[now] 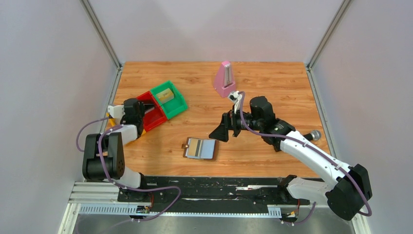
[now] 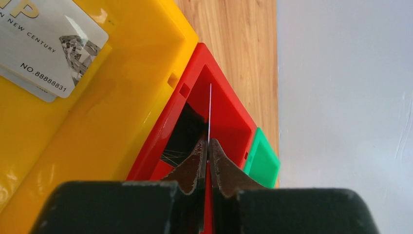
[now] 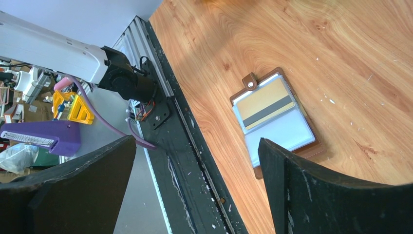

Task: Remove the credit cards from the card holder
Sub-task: Place the credit card in the storage box.

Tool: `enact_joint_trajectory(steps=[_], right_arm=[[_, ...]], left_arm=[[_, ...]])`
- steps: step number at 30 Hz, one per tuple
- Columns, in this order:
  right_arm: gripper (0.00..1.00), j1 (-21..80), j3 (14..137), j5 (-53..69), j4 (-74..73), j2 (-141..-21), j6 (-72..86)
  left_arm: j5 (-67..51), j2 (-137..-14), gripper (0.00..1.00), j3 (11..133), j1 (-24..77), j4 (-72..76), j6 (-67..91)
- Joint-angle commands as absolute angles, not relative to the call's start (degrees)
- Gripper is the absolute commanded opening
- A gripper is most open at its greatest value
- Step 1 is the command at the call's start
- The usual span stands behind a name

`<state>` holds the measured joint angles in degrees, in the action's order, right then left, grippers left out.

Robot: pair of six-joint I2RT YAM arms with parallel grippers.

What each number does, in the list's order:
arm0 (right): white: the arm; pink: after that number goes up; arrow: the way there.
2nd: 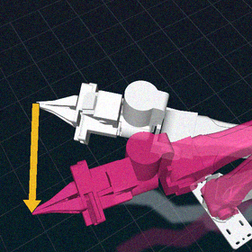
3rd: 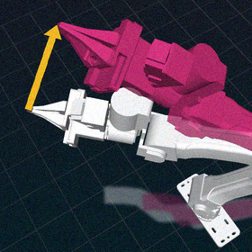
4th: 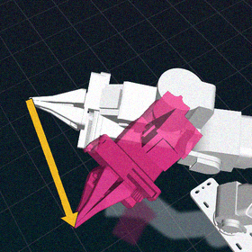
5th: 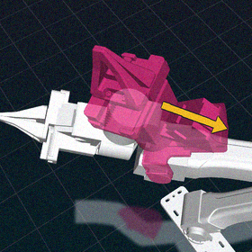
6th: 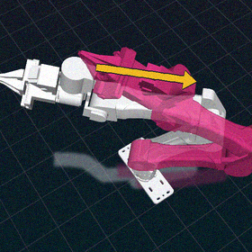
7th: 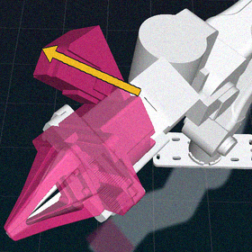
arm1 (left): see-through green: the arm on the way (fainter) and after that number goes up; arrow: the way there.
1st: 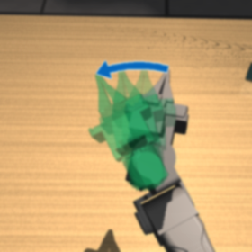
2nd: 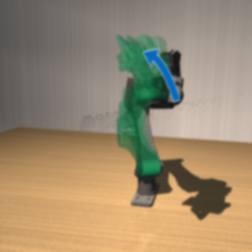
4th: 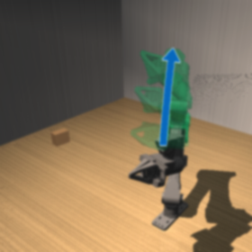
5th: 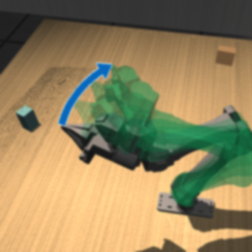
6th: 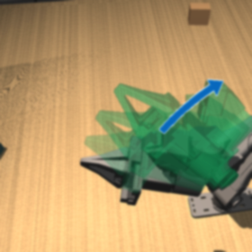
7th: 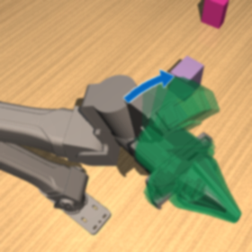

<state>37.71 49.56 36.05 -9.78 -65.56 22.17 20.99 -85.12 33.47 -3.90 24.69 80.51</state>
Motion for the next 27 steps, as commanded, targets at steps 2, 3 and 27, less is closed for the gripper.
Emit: enact_joint_trajectory(steps=[2, 3, 27], right_arm=[[1.00, 37.8, 52.2, 36.4, -9.0, -65.6, 21.3], [1.00, 37.8, 52.2, 36.5, -9.0, -65.6, 21.4], [1.00, 37.8, 52.2, 36.1, -9.0, -64.6, 21.3]], left_arm=[[22.5, -85.7, 0.12, 35.6, -4.1, 25.7, 78.3], [22.5, -85.6, 0.13, 35.7, -4.1, 25.6, 78.0], [22.3, -84.6, 0.32, 37.8, -4.1, 19.0, 76.5]])
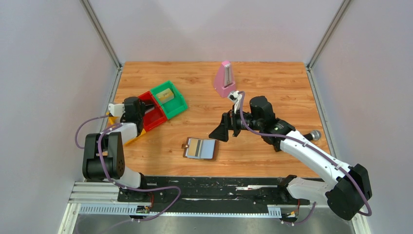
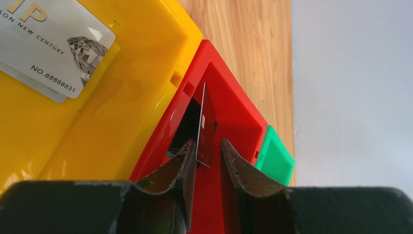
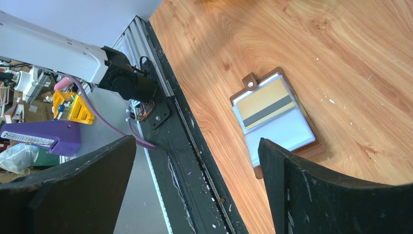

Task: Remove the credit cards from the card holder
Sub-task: Place the credit card in the storage box.

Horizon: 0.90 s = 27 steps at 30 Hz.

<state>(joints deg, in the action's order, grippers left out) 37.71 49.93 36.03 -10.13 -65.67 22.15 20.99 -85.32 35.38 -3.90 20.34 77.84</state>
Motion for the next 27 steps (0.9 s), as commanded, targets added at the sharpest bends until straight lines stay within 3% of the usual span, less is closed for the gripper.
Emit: enact_joint_trajectory(steps=[1, 27], right_arm=[[1.00, 37.8, 52.2, 36.0, -9.0, -64.5, 21.2], [1.00, 37.8, 52.2, 35.6, -9.0, -64.1, 19.8]], left_arm=[[22.3, -84.6, 0.32, 37.8, -4.1, 19.0, 76.5], [21.2, -86.3, 0.38, 40.0, -4.1, 15.8, 76.8]])
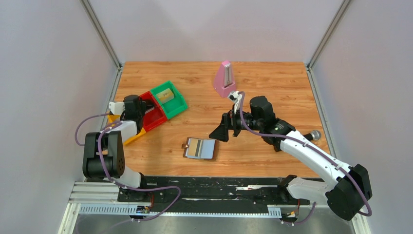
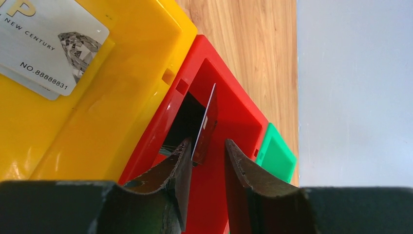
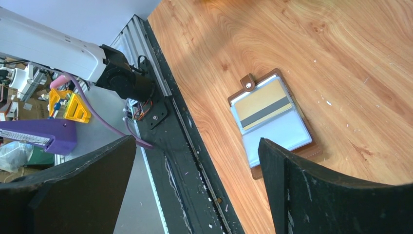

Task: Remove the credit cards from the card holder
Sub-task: Place the credit card in the storage box.

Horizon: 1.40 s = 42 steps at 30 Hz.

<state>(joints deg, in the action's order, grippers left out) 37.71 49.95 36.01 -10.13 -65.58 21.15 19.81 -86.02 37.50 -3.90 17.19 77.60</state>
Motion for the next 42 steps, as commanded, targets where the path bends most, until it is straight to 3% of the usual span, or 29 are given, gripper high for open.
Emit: enact_joint_trajectory(steps=[1, 28, 33, 42], right_arm=[[1.00, 37.8, 52.2, 35.6, -9.0, -64.0, 19.6], [1.00, 37.8, 52.1, 34.7, -9.0, -64.0, 20.2], [1.00, 37.8, 52.2, 34.6, -9.0, -64.1, 20.3], [1.00, 37.8, 52.3, 34.5, -9.0, -64.3, 20.5]], left_arm=[[21.2, -86.3, 0.39, 40.2, -4.1, 15.7, 76.9], [22.7, -85.3, 0.56, 42.8, -4.2, 9.0, 76.6], [22.7, -85.0, 0.73, 44.1, -4.1, 6.8, 76.2], [25.0, -84.2, 0.74, 47.4, -4.1, -2.3, 78.8]])
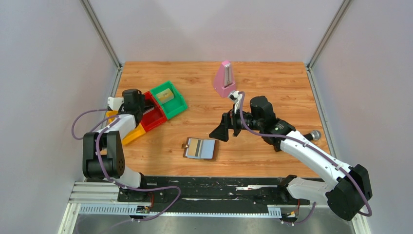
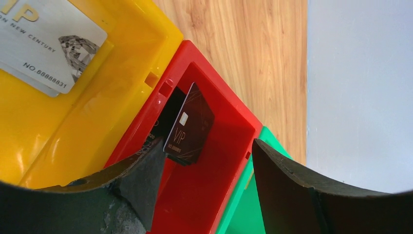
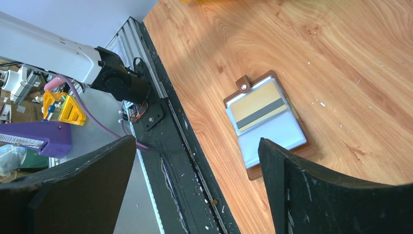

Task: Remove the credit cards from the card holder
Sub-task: Place the credit card in the storage box.

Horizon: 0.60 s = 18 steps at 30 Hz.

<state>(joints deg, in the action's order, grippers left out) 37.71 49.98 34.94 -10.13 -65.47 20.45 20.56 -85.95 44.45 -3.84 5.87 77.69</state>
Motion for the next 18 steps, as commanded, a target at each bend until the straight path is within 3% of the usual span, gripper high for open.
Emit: enact_joint_trajectory(steps=[1, 18], right_arm=[[1.00, 37.8, 52.3, 34.5, -9.0, -64.2, 20.5], [1.00, 37.8, 52.6, 33.3, -9.0, -65.6, 20.4]], left_arm=[[25.6, -84.3, 0.74, 48.5, -4.1, -3.7, 79.2], [25.8, -81.8, 0.73, 54.8, -4.1, -13.8, 76.6]])
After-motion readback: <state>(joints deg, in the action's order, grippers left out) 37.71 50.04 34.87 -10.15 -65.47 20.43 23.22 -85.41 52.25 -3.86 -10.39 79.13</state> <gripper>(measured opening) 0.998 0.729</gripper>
